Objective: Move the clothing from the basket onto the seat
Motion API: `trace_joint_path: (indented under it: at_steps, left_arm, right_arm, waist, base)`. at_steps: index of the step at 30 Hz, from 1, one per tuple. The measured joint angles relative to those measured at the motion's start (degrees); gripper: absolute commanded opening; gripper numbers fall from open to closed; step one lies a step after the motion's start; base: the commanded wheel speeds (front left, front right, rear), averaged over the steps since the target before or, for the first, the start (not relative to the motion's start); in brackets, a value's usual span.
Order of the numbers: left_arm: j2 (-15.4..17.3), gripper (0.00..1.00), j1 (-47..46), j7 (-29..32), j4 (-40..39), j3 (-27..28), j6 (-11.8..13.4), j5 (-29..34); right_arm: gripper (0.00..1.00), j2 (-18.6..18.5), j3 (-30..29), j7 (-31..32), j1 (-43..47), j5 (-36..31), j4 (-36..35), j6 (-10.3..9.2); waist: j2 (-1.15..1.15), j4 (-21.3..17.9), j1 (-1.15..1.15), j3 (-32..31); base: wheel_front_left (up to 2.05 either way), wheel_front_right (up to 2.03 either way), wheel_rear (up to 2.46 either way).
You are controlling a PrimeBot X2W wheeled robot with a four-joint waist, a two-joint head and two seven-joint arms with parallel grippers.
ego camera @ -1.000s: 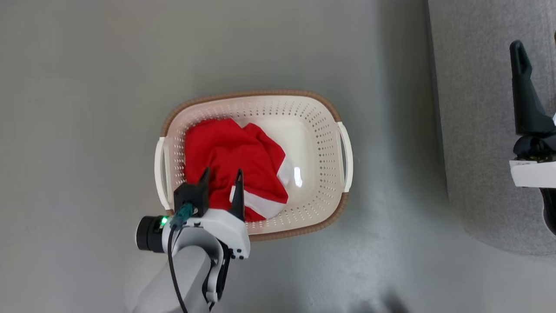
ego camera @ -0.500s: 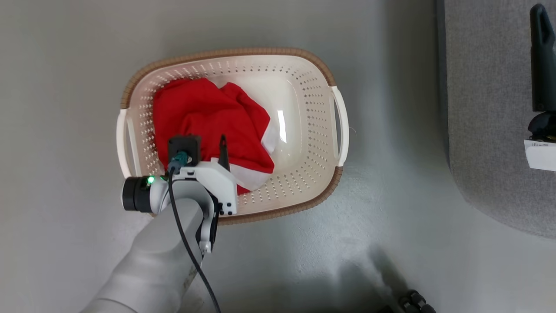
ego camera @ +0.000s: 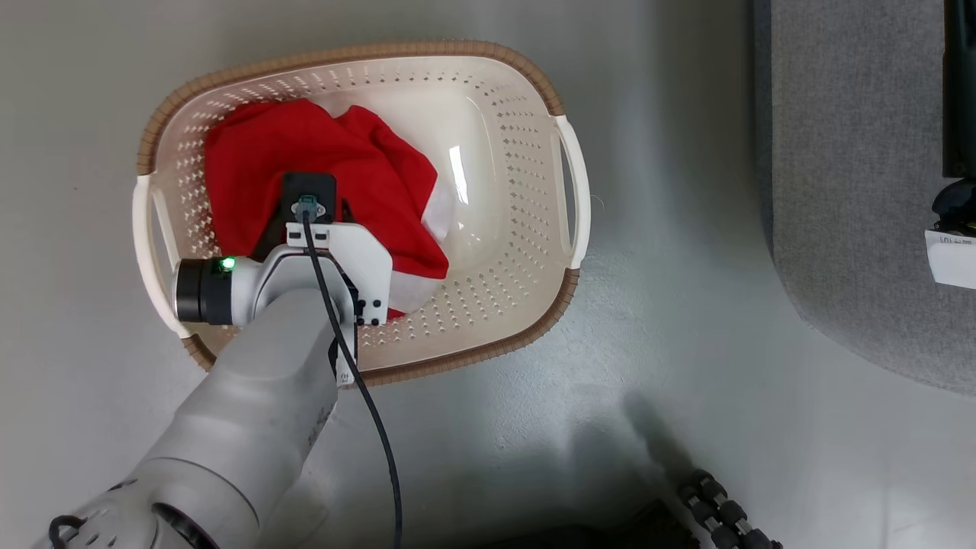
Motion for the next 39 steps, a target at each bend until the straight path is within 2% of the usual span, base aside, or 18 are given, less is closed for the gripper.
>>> trace_joint_path:
  at_steps: [7,8,9,19,33,39]
  left_arm:
    - [0.03,1.0,-2.59,2.02,0.89,-2.68,1.64,-1.77]
    - [0.05,0.72,-2.75,1.99,0.77,-3.03,1.71,-2.11]
    - [0.07,0.0,-2.79,1.92,0.62,-3.43,1.81,-2.46]
    - [0.08,0.0,-1.58,-0.42,-0.18,-6.36,1.53,-6.55]
    - [0.09,0.0,5.51,-7.37,0.44,-8.7,-3.93,-11.04]
    - [0.08,0.0,8.79,-8.13,-0.73,-8.33,-5.01,-10.65]
  right_arm:
    - [1.0,0.36,-0.12,-0.01,-0.52,0.14,-0.57,0.0]
    - [1.0,0.41,-0.13,-0.01,-0.52,0.14,-0.56,0.0]
    - [1.0,0.55,-0.18,-0.01,-0.52,0.14,-0.51,0.0]
    - [1.0,1.71,-0.29,0.0,-0.84,0.14,0.86,0.0]
    - [1.0,2.54,1.67,-0.01,1.25,-0.49,5.77,0.0]
    - [1.0,3.22,2.31,-0.01,3.94,-1.03,7.71,0.0]
  waist:
    - [0.0,-1.12,0.0,2.0]
    - [0.0,-1.15,0.0,2.14]
    - [0.0,-1.15,0.0,2.15]
    - [0.0,-1.03,0.0,-1.56]
    - [0.0,-0.1,0.0,-12.64]
    - [0.0,0.89,0.0,-18.57]
  base:
    - [0.0,0.0,0.0]
    - [0.0,0.0,0.0]
    - [0.0,0.0,0.0]
    - [0.0,0.0,0.0]
    - [0.0,0.0,0.0]
    - [0.0,0.0,0.0]
